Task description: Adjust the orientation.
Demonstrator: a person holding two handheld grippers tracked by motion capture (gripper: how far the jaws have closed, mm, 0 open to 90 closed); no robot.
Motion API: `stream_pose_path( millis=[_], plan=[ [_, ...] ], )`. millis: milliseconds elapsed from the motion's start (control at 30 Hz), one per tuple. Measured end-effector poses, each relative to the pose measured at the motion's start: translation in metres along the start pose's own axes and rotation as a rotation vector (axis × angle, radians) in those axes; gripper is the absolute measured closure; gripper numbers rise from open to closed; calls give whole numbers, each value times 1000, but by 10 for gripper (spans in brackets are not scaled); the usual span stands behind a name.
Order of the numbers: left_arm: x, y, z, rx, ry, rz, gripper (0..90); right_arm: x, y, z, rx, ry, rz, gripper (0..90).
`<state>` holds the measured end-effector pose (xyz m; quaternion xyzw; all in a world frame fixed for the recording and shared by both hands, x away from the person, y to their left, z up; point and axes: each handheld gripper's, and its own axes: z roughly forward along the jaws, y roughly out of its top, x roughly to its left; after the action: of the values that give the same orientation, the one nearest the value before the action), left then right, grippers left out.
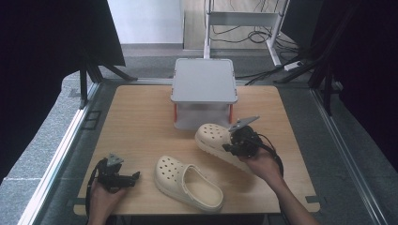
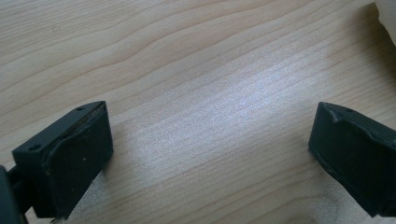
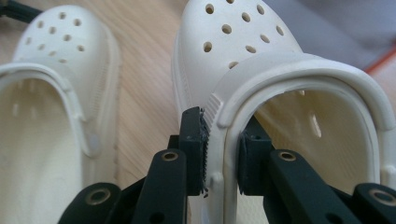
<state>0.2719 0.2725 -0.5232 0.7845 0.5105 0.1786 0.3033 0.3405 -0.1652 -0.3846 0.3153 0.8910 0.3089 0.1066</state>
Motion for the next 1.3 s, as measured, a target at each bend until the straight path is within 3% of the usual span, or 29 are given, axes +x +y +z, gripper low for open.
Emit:
stream_pose_path(
  millis=[400, 733, 967, 1167, 1300],
  plan=[
    [0, 0, 0, 0, 0, 0, 0, 37, 18, 48, 33, 43, -69, 750],
    [0, 0, 0, 2, -1, 0, 0, 58, 20, 72, 43, 87, -96, 750],
    [0, 0, 0, 2, -3, -4, 0, 64, 17, 79, 51, 152, -102, 744],
    [0, 0, 0, 2, -2, -4, 0, 57, 14, 76, 45, 216, -93, 700],
    [0, 0, 0, 2, -2, -2, 0, 53, 13, 70, 27, 219, -87, 662]
  ],
)
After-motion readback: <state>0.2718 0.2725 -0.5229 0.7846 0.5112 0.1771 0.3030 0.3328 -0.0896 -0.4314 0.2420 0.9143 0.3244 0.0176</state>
